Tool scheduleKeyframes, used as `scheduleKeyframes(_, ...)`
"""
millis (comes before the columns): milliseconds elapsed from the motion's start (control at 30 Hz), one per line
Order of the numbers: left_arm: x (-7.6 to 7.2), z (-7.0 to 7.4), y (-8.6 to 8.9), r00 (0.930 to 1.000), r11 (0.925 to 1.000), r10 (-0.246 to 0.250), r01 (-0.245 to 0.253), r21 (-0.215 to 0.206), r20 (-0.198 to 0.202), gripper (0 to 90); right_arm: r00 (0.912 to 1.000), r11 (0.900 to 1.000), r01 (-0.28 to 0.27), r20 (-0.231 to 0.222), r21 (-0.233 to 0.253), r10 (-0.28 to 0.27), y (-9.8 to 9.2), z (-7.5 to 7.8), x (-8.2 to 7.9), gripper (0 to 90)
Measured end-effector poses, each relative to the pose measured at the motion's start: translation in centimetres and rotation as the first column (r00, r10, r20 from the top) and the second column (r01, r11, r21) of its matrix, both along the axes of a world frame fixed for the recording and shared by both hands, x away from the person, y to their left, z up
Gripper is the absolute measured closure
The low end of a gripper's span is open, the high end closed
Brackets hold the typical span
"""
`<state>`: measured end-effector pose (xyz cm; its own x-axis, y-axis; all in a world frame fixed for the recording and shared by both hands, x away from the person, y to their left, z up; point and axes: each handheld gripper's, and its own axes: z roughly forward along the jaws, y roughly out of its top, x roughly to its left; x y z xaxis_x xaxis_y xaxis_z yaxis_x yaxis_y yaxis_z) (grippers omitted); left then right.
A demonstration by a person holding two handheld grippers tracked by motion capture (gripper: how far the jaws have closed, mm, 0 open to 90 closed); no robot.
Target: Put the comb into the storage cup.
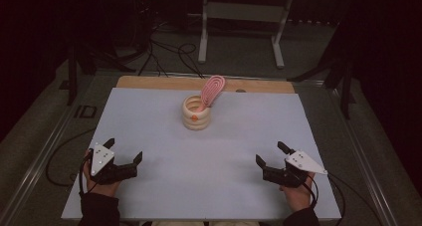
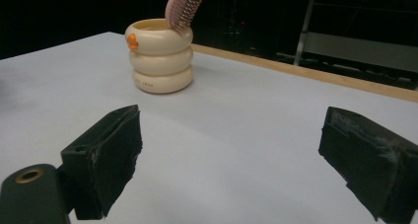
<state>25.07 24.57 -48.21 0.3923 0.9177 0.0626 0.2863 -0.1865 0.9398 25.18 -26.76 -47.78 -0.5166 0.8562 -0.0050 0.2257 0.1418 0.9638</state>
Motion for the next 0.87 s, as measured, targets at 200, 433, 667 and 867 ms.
scheduleKeyframes(200, -0.1, 0.1, -0.1, 1.0, 1.0, 0.002, -0.002, 0.006, 0.002, 0.3, 0.9997, 1.0, 0.016, 0.018, 0.004, -0.016, -0.5, -0.2, -0.3, 8.9)
scheduleKeyframes(433, -0.1, -0.1, -0.2, 1.0, 0.9998, 0.0, 0.0, 0.018, -0.004, 0.3, 0.9993, 0.999, 0.036, 0.01, -0.003, -0.036, -1.2, -0.8, -0.4, 8.9)
scheduleKeyframes(667, -0.1, -0.2, -0.4, 1.0, 0.9997, 0.002, -0.002, 0.022, -0.008, 0.3, 0.999, 0.999, 0.045, -0.001, 0.003, -0.045, -1.6, -1.0, -0.3, 8.9)
scheduleKeyframes(867, -0.1, -0.3, -0.4, 0.9999, 0.9998, 0.005, -0.005, 0.02, -0.012, 0.3, 0.9994, 0.999, 0.034, -0.006, -0.011, -0.034, -1.2, -1.2, -0.3, 8.9)
